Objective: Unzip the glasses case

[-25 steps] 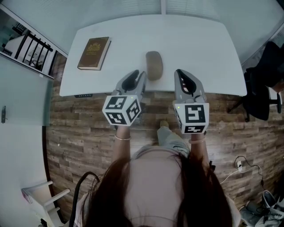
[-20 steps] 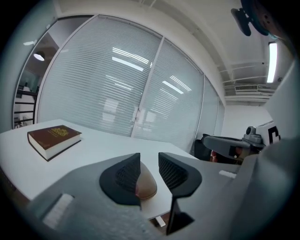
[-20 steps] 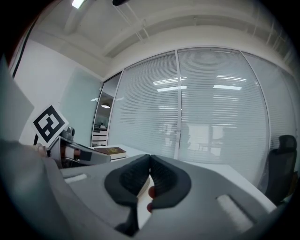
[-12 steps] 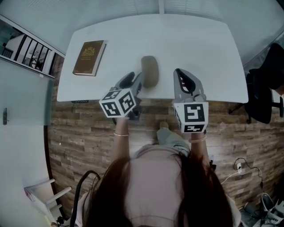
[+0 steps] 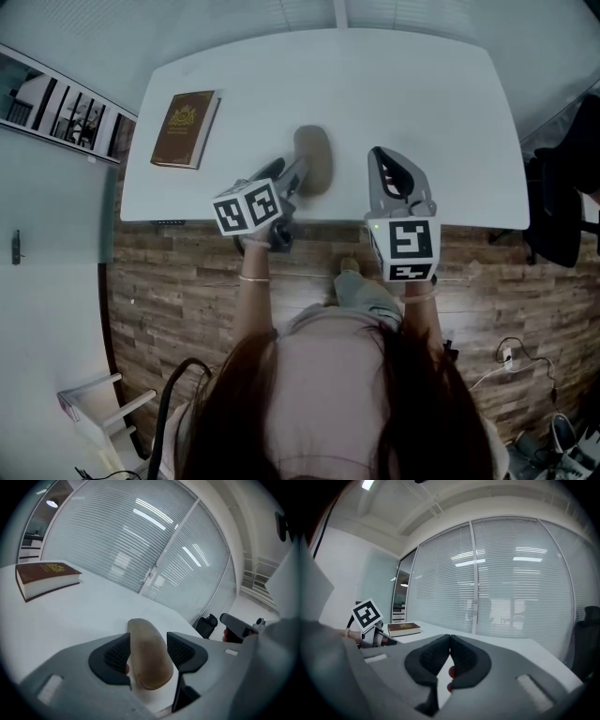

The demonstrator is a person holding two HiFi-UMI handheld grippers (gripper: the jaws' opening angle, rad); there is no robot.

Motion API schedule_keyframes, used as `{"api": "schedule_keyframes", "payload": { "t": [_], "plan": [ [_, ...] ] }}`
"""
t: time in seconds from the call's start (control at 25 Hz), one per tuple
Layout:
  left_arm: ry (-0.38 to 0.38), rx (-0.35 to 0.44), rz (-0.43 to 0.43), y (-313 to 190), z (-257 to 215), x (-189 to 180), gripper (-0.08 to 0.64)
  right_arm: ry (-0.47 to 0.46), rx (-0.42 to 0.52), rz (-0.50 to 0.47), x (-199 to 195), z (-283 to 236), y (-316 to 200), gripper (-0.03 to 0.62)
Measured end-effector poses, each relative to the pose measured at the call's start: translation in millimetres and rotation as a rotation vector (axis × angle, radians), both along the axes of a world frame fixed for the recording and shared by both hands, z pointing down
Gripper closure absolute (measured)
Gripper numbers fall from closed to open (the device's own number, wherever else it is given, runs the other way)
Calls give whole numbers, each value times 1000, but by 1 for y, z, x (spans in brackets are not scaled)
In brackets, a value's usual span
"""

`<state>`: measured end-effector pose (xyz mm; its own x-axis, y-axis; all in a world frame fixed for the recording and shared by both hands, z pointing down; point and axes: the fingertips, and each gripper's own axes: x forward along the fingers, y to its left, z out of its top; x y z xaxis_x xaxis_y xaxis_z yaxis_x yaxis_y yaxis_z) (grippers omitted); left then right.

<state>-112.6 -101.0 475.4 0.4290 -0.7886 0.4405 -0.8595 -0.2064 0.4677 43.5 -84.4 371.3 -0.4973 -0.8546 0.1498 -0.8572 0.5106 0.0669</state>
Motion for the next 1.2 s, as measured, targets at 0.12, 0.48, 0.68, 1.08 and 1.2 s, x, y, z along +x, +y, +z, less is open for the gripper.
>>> {"api": "schedule_keyframes", "payload": {
  "t": [0.12,0.48,0.68,1.08,1.2],
  "plan": [
    [64,-45,7,-5,9,4,305,3,-6,-2,2,4,-7,589],
    [64,-118,30,-14,26,13,244,-20,-18,-5,9,9,-22,589],
    [76,-125,63,-17,27,25,236,-25,-27,-7,9,14,-25,589],
    [85,-133,153,-20,23,52,236,-38,-32,-7,12,14,-32,589],
    [62,-127,179,-22,23,59,236,-45,-30,-3,14,14,-35,589]
  ]
}}
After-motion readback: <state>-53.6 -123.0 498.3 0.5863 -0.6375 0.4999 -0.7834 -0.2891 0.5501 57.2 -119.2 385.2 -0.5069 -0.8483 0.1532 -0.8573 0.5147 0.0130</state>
